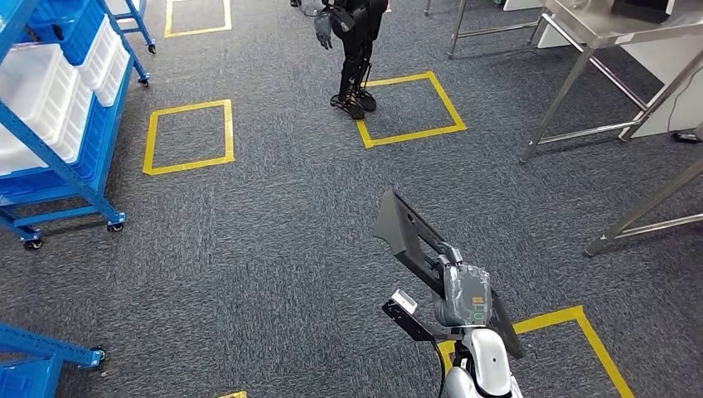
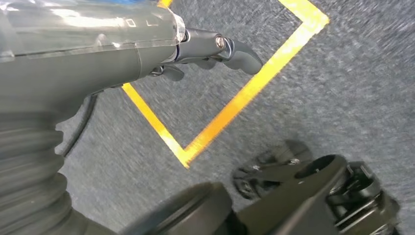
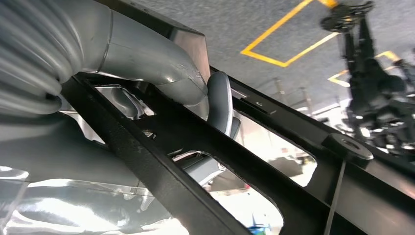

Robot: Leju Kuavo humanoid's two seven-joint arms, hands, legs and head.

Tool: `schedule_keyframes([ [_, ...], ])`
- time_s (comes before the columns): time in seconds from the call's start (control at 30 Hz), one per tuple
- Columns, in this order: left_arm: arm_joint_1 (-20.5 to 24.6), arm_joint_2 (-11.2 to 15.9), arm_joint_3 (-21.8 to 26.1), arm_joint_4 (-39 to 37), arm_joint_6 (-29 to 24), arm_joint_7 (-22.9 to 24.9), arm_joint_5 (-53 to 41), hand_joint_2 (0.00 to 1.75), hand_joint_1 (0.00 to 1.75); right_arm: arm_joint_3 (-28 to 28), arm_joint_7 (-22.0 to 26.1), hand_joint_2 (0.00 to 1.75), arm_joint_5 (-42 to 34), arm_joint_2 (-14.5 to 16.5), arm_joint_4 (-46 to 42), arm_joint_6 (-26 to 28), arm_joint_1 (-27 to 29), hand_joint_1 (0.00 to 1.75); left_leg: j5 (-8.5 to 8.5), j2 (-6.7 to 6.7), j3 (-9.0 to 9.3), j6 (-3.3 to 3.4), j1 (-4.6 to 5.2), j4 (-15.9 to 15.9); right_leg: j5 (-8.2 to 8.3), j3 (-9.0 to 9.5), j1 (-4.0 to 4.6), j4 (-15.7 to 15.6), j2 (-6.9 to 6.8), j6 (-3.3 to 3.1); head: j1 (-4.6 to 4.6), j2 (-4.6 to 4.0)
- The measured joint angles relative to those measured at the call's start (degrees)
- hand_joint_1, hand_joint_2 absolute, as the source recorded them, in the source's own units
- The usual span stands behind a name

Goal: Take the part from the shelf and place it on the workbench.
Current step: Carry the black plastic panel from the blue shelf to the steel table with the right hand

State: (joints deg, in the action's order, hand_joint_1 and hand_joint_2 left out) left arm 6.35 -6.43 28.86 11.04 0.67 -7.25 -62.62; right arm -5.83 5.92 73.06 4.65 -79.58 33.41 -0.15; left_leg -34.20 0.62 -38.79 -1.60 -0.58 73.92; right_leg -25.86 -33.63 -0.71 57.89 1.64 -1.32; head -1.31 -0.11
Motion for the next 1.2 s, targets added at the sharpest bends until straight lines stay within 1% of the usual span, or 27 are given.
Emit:
schedule_keyframes([
  [0.03,-0.1,0.0,0.1,0.0,-0.1,-0.1,0.0,1.75,0.00,0.4,0.2,1.75,0.1,0.1,-0.2,-0.2,0.3,1.75,1.66,-0.09,0.64,-0.06,-0.15,-1.8,-0.06,0.06,-0.04,0.1,0.61,0.09,0.00,0.00],
  [0.07,-0.1,0.0,0.2,0.0,-0.2,-0.1,0.0,1.75,0.00,0.7,0.3,1.75,0.1,0.3,-0.5,-0.3,0.4,1.75,3.91,-0.50,2.08,-0.10,-0.34,-5.2,-0.17,0.10,-0.11,0.3,1.21,0.26,0.00,0.00],
  [0.13,-0.2,-0.1,0.5,0.0,0.4,0.0,0.2,1.75,0.00,1.3,0.7,1.75,0.3,0.6,-0.9,-0.6,0.5,1.75,6.73,-2.40,5.04,-0.02,-0.69,-12.0,-0.43,-0.13,-0.13,0.9,2.39,0.81,0.01,0.00],
  [0.17,-0.2,-0.1,0.6,0.0,0.8,0.2,0.3,1.75,0.00,1.5,0.8,1.75,0.4,0.8,-1.0,-0.7,0.5,1.75,7.17,-3.21,5.85,0.12,-0.74,-13.9,-0.46,-0.36,-0.12,1.1,2.88,1.17,0.01,0.00],
  [0.2,-0.3,-0.2,0.8,0.0,1.3,0.3,0.5,1.75,0.00,1.7,0.9,1.75,0.5,1.0,-1.2,-0.9,0.6,1.75,6.98,-3.61,6.13,0.39,-0.68,-14.6,-0.39,-0.58,-0.14,1.1,3.32,1.57,0.01,0.00],
  [0.27,-0.3,-0.4,1.2,0.0,2.6,0.7,0.9,1.75,0.00,2.3,1.1,1.75,0.7,1.1,-1.6,-1.0,1.2,1.75,7.20,-3.05,6.21,1.23,-0.53,-15.0,-0.26,-0.80,-0.38,1.0,3.81,2.40,0.01,0.00],
  [0.33,-0.2,-0.7,1.6,0.0,3.6,1.0,1.2,1.75,0.00,3.2,1.3,1.75,0.8,1.2,-2.1,-1.0,1.9,1.75,7.57,-2.23,6.35,2.21,-0.50,-15.4,-1.59,-1.65,-0.43,2.9,2.24,2.93,0.02,0.00],
  [0.4,-0.3,-1.1,1.8,0.0,3.9,1.3,1.1,1.75,0.00,3.9,1.7,1.75,0.5,1.2,-2.4,-1.0,2.3,1.75,7.71,-1.21,6.39,2.79,-0.34,-15.7,-4.87,-4.50,-0.29,8.9,-0.12,3.08,0.02,0.00],
  [0.43,-0.3,-1.3,1.8,0.0,3.9,1.5,1.0,1.75,0.00,4.2,1.9,1.75,0.2,1.2,-2.5,-1.0,2.6,1.75,7.68,-0.66,6.36,2.95,-0.18,-15.7,-6.46,-6.32,-0.27,12.5,-0.67,3.12,0.02,0.00],
  [0.47,-0.3,-1.4,1.8,0.0,3.9,1.7,0.9,1.75,0.00,4.7,2.2,1.75,-0.2,1.2,-2.5,-1.0,2.9,1.75,7.64,-0.10,6.34,3.03,-0.02,-15.7,-7.30,-7.65,-0.25,15.3,-0.92,3.11,0.02,0.00],
  [0.5,-0.3,-1.5,1.8,0.0,3.9,1.9,0.7,1.75,0.00,5.2,2.5,1.75,-0.5,1.2,-2.5,-1.0,3.2,1.75,7.59,0.42,6.35,3.10,0.13,-15.7,-7.16,-8.09,-0.23,16.3,-1.06,3.04,0.02,0.00],
  [0.53,-0.2,-1.7,1.8,0.0,3.9,2.0,0.6,1.75,0.00,5.7,2.7,1.75,-0.7,1.2,-2.5,-1.0,3.5,1.75,7.54,0.93,6.40,3.14,0.28,-15.7,-6.03,-7.42,-0.15,15.1,-1.23,2.85,0.02,0.00],
  [0.6,-0.1,-1.9,1.9,0.0,3.8,2.0,0.6,1.75,0.00,6.6,3.3,1.75,-1.3,1.2,-2.5,-0.9,3.8,1.75,7.43,1.90,6.62,3.14,0.54,-15.7,-2.60,-3.52,0.30,7.9,-2.55,2.07,0.02,0.00],
  [0.63,-0.1,-2.1,1.9,0.0,3.9,2.0,0.6,1.75,0.00,6.9,3.7,1.75,-1.7,1.1,-2.5,-0.8,3.8,1.75,7.32,2.38,6.71,3.03,0.74,-15.7,-1.44,-1.65,0.63,4.3,-3.57,1.61,0.02,0.00],
  [0.67,0.0,-2.2,2.0,0.0,3.9,2.0,0.6,1.75,0.00,7.2,4.1,1.75,-2.1,1.1,-2.5,-0.6,3.9,1.75,7.22,2.82,6.76,2.87,0.85,-15.7,-0.84,-0.45,0.98,1.9,-4.25,1.25,0.01,0.00],
  [0.7,0.0,-2.3,2.0,0.0,3.9,2.1,0.6,1.75,0.00,7.5,4.4,1.75,-2.4,1.0,-2.5,-0.5,3.9,1.75,7.13,3.24,6.81,2.66,0.92,-15.7,-0.78,0.01,1.24,0.8,-4.57,1.02,0.01,0.00],
  [0.77,0.0,-2.6,2.1,0.0,4.0,2.1,0.5,1.75,0.00,8.1,4.8,1.75,-2.8,0.8,-2.5,-0.2,4.2,1.75,7.00,3.98,7.01,2.16,0.97,-15.8,-0.62,-0.03,1.29,0.5,-3.65,0.79,0.01,0.00],
  [0.83,0.0,-2.8,2.1,0.0,4.1,2.1,0.3,1.75,0.00,8.6,4.9,1.75,-3.0,0.8,-2.5,-0.1,4.5,1.75,6.10,3.11,6.86,1.57,0.89,-14.8,-0.27,0.22,0.84,-0.1,-2.77,0.43,0.01,0.00],
  [0.87,-0.1,-2.9,2.1,0.0,4.1,2.1,0.1,1.75,0.00,8.8,4.9,1.75,-3.0,0.7,-2.6,0.0,4.6,1.75,4.81,2.15,6.13,1.27,0.80,-12.9,-0.11,0.37,0.58,-0.3,-2.33,0.24,0.01,0.00],
  [0.93,-0.2,-3.1,2.1,0.0,4.2,2.2,-0.2,1.75,0.00,9.1,5.0,1.75,-3.1,0.6,-2.8,0.0,4.9,1.75,1.21,0.44,3.19,0.79,0.49,-6.1,-0.03,0.44,0.43,-0.4,-1.47,0.04,0.01,0.00],
  [0.97,-0.2,-3.1,2.1,0.0,4.2,2.3,-0.3,1.75,0.00,9.3,5.0,1.75,-3.1,0.6,-3.0,-0.1,5.2,1.75,-0.14,0.16,1.62,0.60,0.36,-2.6,-0.02,0.45,0.41,-0.4,-1.00,0.02,0.01,0.00],
  [1.0,-0.1,-3.2,2.1,0.0,4.2,2.4,-0.5,1.75,0.00,9.5,5.0,1.75,-3.2,0.6,-3.1,-0.1,5.5,1.75,-0.50,0.05,0.66,0.43,0.24,-0.6,-0.02,0.47,0.39,-0.3,-0.48,0.03,0.01,0.00],
  [1.03,0.0,-3.2,2.1,0.0,4.3,2.5,-0.7,1.75,0.00,9.8,5.0,1.75,-3.2,0.6,-3.3,-0.1,5.8,1.75,0.25,0.01,0.61,0.32,0.12,-0.5,-0.04,0.49,0.36,-0.3,0.07,0.07,0.01,0.00],
  [1.07,0.1,-3.2,2.1,0.0,4.3,2.5,-0.9,1.75,0.00,10.0,5.0,1.75,-3.2,0.6,-3.5,-0.3,6.1,1.75,1.95,-0.12,1.54,0.26,-0.03,-2.6,-0.09,0.52,0.31,-0.1,0.67,0.15,0.01,0.00],
  [1.1,0.2,-3.3,2.1,0.0,4.4,2.6,-1.2,1.75,0.00,10.3,5.1,1.75,-3.2,0.6,-3.9,-0.4,6.3,1.75,4.12,-0.63,3.14,0.26,-0.21,-6.2,-0.17,0.50,0.23,0.1,1.31,0.30,0.01,0.00],
  [1.13,0.3,-3.3,2.1,0.0,4.5,2.6,-1.5,1.75,0.00,10.6,5.1,1.75,-3.1,0.7,-4.4,-0.7,6.4,1.75,5.61,-1.72,4.75,0.32,-0.36,-9.7,-0.28,0.35,0.22,0.4,1.92,0.56,0.01,0.00],
  [1.2,0.5,-3.4,2.1,0.0,4.8,2.5,-2.0,1.75,0.00,11.1,5.3,1.75,-2.3,0.7,-5.6,-1.4,6.5,1.75,6.73,-3.64,6.62,0.66,-0.49,-14.2,-0.33,-0.34,0.15,1.0,3.04,1.25,0.02,0.00],
])
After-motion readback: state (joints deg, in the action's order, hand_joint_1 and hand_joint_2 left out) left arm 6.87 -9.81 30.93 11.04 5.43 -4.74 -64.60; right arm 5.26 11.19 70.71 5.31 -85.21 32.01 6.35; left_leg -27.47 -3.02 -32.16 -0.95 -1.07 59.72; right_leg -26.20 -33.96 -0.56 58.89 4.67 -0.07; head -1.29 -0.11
